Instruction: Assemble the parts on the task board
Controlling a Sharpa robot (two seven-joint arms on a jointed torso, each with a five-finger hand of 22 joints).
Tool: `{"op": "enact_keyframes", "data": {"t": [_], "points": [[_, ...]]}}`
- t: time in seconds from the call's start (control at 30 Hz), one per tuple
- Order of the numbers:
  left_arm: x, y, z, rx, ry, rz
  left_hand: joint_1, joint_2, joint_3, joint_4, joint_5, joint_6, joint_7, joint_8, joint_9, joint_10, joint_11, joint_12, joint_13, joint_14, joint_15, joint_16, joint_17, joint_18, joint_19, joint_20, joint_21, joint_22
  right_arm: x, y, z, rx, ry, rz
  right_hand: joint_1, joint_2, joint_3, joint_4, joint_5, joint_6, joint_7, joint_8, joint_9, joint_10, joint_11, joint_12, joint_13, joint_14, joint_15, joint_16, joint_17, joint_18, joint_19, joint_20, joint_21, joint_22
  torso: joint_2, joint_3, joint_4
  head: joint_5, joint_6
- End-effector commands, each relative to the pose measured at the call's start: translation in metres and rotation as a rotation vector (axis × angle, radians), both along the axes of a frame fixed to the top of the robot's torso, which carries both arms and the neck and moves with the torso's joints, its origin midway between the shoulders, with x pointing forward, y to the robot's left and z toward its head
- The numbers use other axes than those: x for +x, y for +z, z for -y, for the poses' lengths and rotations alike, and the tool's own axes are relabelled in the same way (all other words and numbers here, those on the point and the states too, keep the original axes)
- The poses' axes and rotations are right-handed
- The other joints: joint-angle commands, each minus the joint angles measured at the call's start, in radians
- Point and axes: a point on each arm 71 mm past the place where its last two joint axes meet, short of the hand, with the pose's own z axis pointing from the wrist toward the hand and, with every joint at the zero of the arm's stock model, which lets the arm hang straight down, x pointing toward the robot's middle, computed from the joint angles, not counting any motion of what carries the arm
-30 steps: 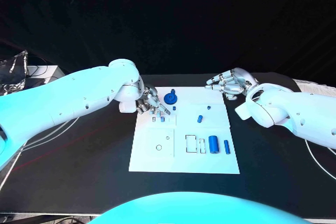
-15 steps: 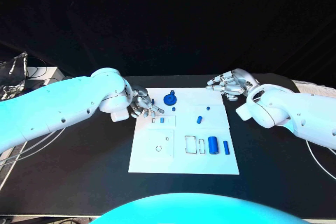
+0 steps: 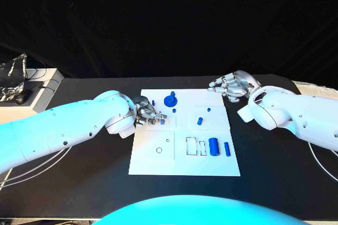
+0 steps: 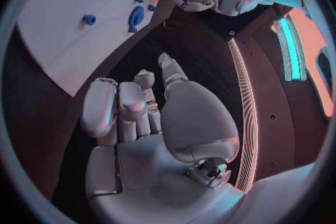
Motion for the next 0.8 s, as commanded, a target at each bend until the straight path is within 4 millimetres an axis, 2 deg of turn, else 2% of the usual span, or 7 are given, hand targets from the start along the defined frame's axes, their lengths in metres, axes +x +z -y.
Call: {"op": "enact_keyframes", "data": {"t": [0.03, 0.2, 0.27, 0.37, 0.57, 0.67, 0.8], "points": [[0.002, 0.002, 0.002, -0.002, 0.016, 0.068, 0.006, -0.01, 0.018, -0.002, 0.003, -0.012, -0.008, 0.033, 0.007, -0.002, -0.007, 0.007, 0.003, 0.002, -0.002, 0.004, 0.002, -0.003, 0.007, -0.001, 0.005, 0.072, 0.0, 0.0, -0.001, -0.002, 0.013, 0.01, 0.004, 0.004, 0.0, -0.003, 0.007, 0.003, 0.006, -0.005, -0.001, -0.004, -0.005, -0.004, -0.001, 0.002, -0.004, -0.005, -0.001, 0.003, 0.077, -0.004, -0.003, 0.154, -0.001, 0.001, 0.0014, 0.0, -0.003], [0.001, -0.001, 0.008, -0.005, 0.007, 0.068, 0.0, -0.017, 0.032, 0.001, 0.003, -0.021, -0.012, 0.076, 0.001, -0.001, -0.008, 0.022, 0.008, 0.005, -0.004, 0.015, 0.01, -0.005, 0.012, -0.003, 0.019, 0.081, 0.0, 0.0, -0.002, -0.001, 0.015, 0.008, 0.004, 0.004, 0.0, -0.005, 0.008, 0.004, 0.006, -0.005, -0.001, -0.002, -0.005, -0.004, -0.001, 0.002, -0.004, -0.005, 0.0, 0.002, 0.077, -0.004, -0.001, 0.155, 0.001, -0.0001, -0.0008, -0.001, -0.002], [0.0, -0.003, 0.01, 0.001, -0.001, 0.06, -0.003, -0.017, 0.031, 0.003, 0.002, -0.021, -0.012, 0.08, 0.001, -0.001, -0.01, 0.023, 0.009, 0.006, -0.004, 0.018, 0.012, -0.006, 0.014, -0.003, 0.023, 0.083, 0.0, 0.0, -0.002, -0.001, 0.016, 0.008, 0.004, 0.004, 0.0, -0.005, 0.008, 0.004, 0.006, -0.005, -0.001, -0.002, -0.005, -0.004, -0.001, 0.002, -0.004, -0.005, 0.0, 0.002, 0.077, -0.004, -0.001, 0.155, 0.0, 0.0005, -0.0011, 0.001, -0.003], [-0.001, -0.007, 0.012, 0.011, -0.009, 0.047, -0.003, -0.018, 0.032, 0.004, 0.002, -0.023, -0.018, 0.104, 0.006, -0.001, -0.013, 0.027, 0.011, 0.007, -0.007, 0.024, 0.016, -0.006, 0.015, -0.004, 0.028, 0.088, -0.001, 0.0, -0.002, 0.0, 0.017, 0.007, 0.004, 0.004, 0.0, -0.005, 0.008, 0.004, 0.006, -0.005, -0.001, -0.002, -0.005, -0.004, -0.001, 0.002, -0.004, -0.005, 0.0, 0.002, 0.077, -0.004, -0.001, 0.155, 0.0, 0.0009, -0.0004, 0.0, -0.003], [-0.002, -0.013, 0.012, 0.034, -0.023, 0.019, -0.003, -0.016, 0.033, -0.004, 0.001, -0.029, -0.033, 0.177, 0.04, 0.002, -0.021, 0.033, 0.015, 0.008, -0.013, 0.031, 0.021, -0.01, 0.017, -0.009, 0.033, 0.091, -0.001, -0.001, -0.002, 0.0, 0.017, 0.006, 0.004, 0.004, 0.0, -0.005, 0.008, 0.004, 0.006, -0.005, -0.001, -0.002, -0.005, -0.004, -0.001, 0.002, -0.004, -0.005, 0.0, 0.002, 0.077, -0.004, -0.001, 0.155, 0.0, 0.001, 0.0, -0.003, -0.005], [-0.004, -0.015, 0.013, 0.046, -0.035, 0.003, 0.001, -0.014, 0.041, -0.017, 0.002, -0.042, -0.04, 0.225, 0.078, 0.003, -0.026, 0.035, 0.019, 0.008, -0.017, 0.036, 0.024, -0.013, 0.019, -0.014, 0.036, 0.094, -0.001, -0.001, -0.002, -0.001, 0.016, 0.006, 0.004, 0.004, 0.0, -0.005, 0.008, 0.004, 0.006, -0.005, -0.001, -0.002, -0.005, -0.004, -0.001, 0.002, -0.004, -0.005, 0.0, 0.002, 0.077, -0.004, -0.001, 0.155, 0.0, 0.0004, 0.0007, -0.003, -0.006], [-0.005, -0.017, 0.013, 0.057, -0.044, -0.013, 0.001, -0.015, 0.056, -0.021, 0.002, -0.043, -0.047, 0.249, 0.106, 0.004, -0.03, 0.035, 0.021, 0.009, -0.019, 0.039, 0.027, -0.014, 0.019, -0.016, 0.037, 0.096, -0.001, -0.001, -0.002, -0.001, 0.017, 0.006, 0.004, 0.004, 0.0, -0.005, 0.008, 0.004, 0.006, -0.005, -0.001, -0.002, -0.005, -0.004, -0.001, 0.002, -0.004, -0.005, 0.0, 0.002, 0.077, -0.004, -0.001, 0.155, 0.0, 0.0005, 0.0005, -0.004, -0.005]]}}
